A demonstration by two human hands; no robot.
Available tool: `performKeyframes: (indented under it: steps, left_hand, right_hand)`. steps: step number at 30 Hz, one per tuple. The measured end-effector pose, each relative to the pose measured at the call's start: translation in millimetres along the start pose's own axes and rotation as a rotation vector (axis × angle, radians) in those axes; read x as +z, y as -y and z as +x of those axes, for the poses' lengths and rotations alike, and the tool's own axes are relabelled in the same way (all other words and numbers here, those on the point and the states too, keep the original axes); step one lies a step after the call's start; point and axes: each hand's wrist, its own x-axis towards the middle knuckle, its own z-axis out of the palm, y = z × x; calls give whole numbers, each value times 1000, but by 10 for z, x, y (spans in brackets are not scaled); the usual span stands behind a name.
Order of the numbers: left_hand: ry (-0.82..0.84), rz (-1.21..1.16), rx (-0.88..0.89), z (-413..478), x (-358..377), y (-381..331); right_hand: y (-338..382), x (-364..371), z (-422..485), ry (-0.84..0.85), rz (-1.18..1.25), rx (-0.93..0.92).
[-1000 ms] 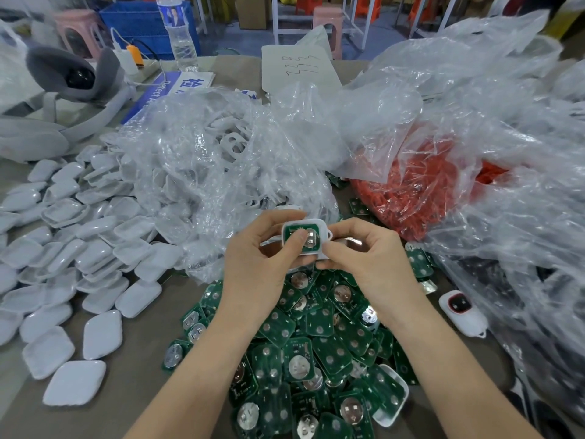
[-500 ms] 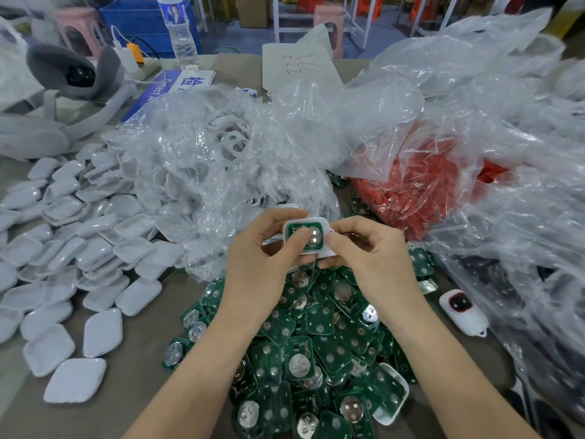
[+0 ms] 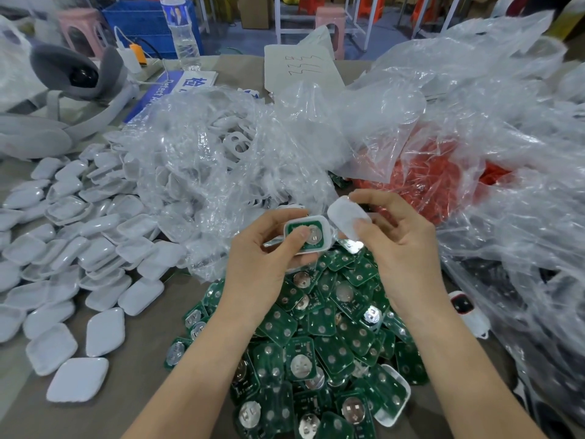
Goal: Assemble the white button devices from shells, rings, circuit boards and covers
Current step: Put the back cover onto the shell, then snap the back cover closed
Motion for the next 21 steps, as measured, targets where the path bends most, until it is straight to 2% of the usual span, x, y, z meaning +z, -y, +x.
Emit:
performKeyframes:
  steps: [2, 5, 10, 14, 17, 21]
  left_hand:
    - [2, -14, -19, 7, -4, 7]
    - [23, -17, -34, 12, -14, 13]
    - [23, -64, -54, 17, -40, 8]
    - [18, -118, -110, 34, -37, 10]
    - [36, -107, -114, 38, -46, 17]
    - [73, -104, -124, 19, -54, 9]
  right_hand:
    - [26, -16, 0, 34, -2, -50]
    - [19, -2, -3, 106, -128, -116]
    - [-6, -19, 21, 202, -186, -88]
    - [2, -61, 41, 180, -297, -123]
    - [30, -83, 40, 151, -279, -162]
    - [18, -39, 8, 221, -313, -259]
